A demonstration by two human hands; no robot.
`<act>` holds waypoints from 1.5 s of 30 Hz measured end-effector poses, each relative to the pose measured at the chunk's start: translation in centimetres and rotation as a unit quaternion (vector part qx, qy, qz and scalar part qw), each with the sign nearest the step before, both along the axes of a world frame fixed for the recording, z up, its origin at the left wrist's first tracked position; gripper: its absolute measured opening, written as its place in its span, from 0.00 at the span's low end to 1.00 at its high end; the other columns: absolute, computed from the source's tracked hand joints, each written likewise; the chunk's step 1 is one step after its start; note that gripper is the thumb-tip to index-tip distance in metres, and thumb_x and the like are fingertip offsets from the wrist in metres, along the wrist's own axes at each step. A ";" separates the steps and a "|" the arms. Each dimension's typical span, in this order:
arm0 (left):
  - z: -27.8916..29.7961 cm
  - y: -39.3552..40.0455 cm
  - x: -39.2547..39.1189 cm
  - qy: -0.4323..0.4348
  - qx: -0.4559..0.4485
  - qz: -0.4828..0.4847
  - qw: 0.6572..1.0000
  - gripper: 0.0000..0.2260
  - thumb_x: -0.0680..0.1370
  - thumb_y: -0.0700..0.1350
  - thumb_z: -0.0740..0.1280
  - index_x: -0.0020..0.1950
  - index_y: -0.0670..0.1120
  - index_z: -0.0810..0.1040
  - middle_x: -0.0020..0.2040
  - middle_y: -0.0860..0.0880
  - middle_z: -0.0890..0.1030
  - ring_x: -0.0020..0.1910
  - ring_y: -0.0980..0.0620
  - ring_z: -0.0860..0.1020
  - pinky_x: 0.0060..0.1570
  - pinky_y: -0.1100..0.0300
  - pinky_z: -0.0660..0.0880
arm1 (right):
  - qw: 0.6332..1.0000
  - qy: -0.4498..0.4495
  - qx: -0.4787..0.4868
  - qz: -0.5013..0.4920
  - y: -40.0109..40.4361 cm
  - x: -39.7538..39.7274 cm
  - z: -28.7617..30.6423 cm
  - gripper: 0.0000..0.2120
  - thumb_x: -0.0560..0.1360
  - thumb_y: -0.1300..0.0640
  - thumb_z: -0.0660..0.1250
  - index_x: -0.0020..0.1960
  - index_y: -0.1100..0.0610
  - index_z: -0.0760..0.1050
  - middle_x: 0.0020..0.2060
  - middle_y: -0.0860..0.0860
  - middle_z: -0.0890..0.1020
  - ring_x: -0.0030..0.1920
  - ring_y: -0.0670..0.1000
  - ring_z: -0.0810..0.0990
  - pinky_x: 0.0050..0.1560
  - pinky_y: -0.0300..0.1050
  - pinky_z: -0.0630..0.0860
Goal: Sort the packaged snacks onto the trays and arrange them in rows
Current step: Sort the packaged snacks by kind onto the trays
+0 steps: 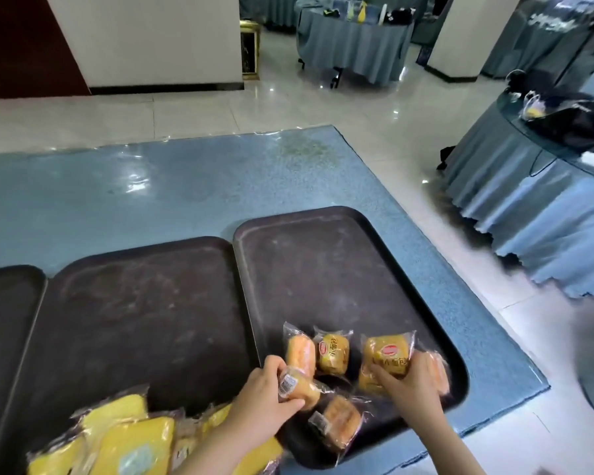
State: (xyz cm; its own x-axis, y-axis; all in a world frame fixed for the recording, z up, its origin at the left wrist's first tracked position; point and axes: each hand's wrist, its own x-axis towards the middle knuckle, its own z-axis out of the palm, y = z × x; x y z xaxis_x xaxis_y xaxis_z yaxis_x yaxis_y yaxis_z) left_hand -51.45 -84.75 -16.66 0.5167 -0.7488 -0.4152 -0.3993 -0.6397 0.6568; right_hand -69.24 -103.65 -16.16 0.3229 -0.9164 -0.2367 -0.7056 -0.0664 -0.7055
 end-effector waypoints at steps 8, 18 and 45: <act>-0.3 -2.1 -0.6 -0.223 0.016 -0.095 0.970 0.40 0.77 0.62 0.63 0.79 0.56 0.41 0.80 0.52 0.42 0.79 0.48 0.49 0.75 0.54 0.51 | 0.966 0.186 -0.150 0.100 1.0 -0.2 -1.5 0.51 0.64 0.37 0.75 0.78 0.55 0.55 0.70 0.59 0.68 0.70 0.62 0.67 0.66 0.57 0.67; -0.9 -2.1 0.6 -0.192 0.062 -0.217 0.955 0.30 0.79 0.63 0.58 0.79 0.58 0.52 0.80 0.54 0.43 0.79 0.45 0.45 0.76 0.48 0.50 | 0.943 0.177 -0.188 0.210 0.6 0.2 -1.5 0.40 0.74 0.33 0.58 0.79 0.50 0.50 0.70 0.53 0.69 0.69 0.56 0.67 0.70 0.53 0.64; 7.4 40.2 23.7 -0.203 -0.108 0.145 0.962 0.20 0.81 0.50 0.63 0.73 0.53 0.68 0.70 0.61 0.65 0.71 0.63 0.59 0.72 0.66 0.55 | 0.910 0.091 -0.215 0.342 32.5 26.6 6.7 0.32 0.79 0.42 0.59 0.77 0.57 0.58 0.75 0.52 0.61 0.76 0.52 0.55 0.76 0.48 0.52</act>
State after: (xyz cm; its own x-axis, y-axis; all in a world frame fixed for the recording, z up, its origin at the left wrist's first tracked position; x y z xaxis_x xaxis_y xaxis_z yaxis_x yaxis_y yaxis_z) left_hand -27.71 -44.54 -9.28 0.8035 -0.5951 0.0145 -0.4769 -0.6290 0.6139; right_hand -42.64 -71.17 -9.46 0.8436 -0.5369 -0.0109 -0.4990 -0.7761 -0.3856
